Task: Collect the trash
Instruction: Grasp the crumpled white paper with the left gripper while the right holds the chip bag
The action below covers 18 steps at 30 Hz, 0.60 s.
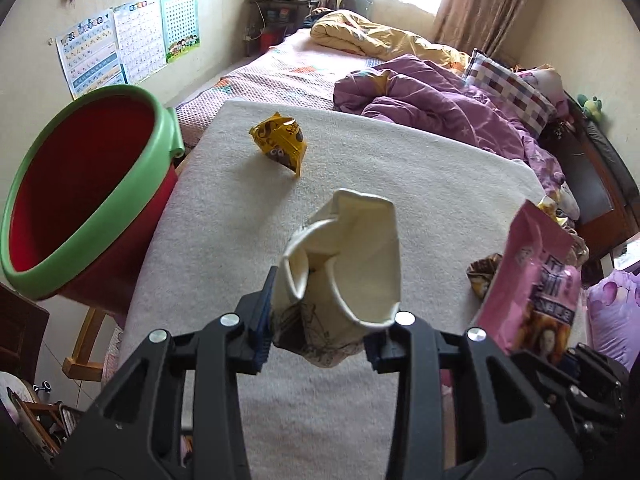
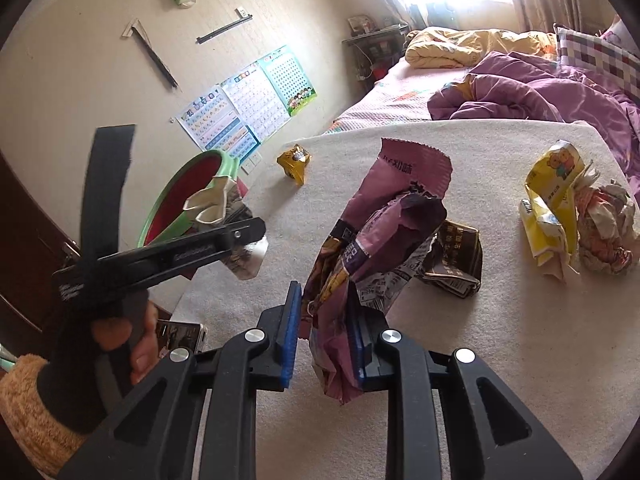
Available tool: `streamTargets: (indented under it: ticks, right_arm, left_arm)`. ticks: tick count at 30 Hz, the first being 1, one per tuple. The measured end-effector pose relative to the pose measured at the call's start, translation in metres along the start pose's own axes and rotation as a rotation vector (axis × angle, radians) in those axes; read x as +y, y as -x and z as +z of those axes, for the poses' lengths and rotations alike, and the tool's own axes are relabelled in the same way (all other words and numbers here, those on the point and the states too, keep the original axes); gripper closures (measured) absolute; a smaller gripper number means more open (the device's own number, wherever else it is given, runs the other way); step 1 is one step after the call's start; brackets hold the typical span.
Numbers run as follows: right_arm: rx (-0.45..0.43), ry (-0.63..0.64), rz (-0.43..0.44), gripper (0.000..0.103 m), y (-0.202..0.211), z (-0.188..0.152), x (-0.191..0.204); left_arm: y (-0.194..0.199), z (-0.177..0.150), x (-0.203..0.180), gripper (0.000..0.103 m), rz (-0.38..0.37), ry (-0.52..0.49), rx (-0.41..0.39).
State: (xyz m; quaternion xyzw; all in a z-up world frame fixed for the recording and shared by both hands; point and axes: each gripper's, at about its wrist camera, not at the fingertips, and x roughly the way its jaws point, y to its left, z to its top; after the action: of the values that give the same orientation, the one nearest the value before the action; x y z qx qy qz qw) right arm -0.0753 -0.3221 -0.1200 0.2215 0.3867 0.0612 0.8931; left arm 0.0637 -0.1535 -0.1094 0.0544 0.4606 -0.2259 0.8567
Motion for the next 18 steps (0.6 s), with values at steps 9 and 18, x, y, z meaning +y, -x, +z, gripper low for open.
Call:
streamTargets:
  ticks: [9, 18]
  right_arm:
    - [0.1, 0.022, 0.002, 0.056, -0.016, -0.006, 0.011]
    - [0.053, -0.002, -0.039, 0.089, -0.009, -0.007, 0.014]
  left_arm:
    - [-0.015, -0.022, 0.01, 0.058, -0.008, 0.047, 0.091]
    - [-0.014, -0.023, 0.017, 0.07, -0.024, 0.055, 0.076]
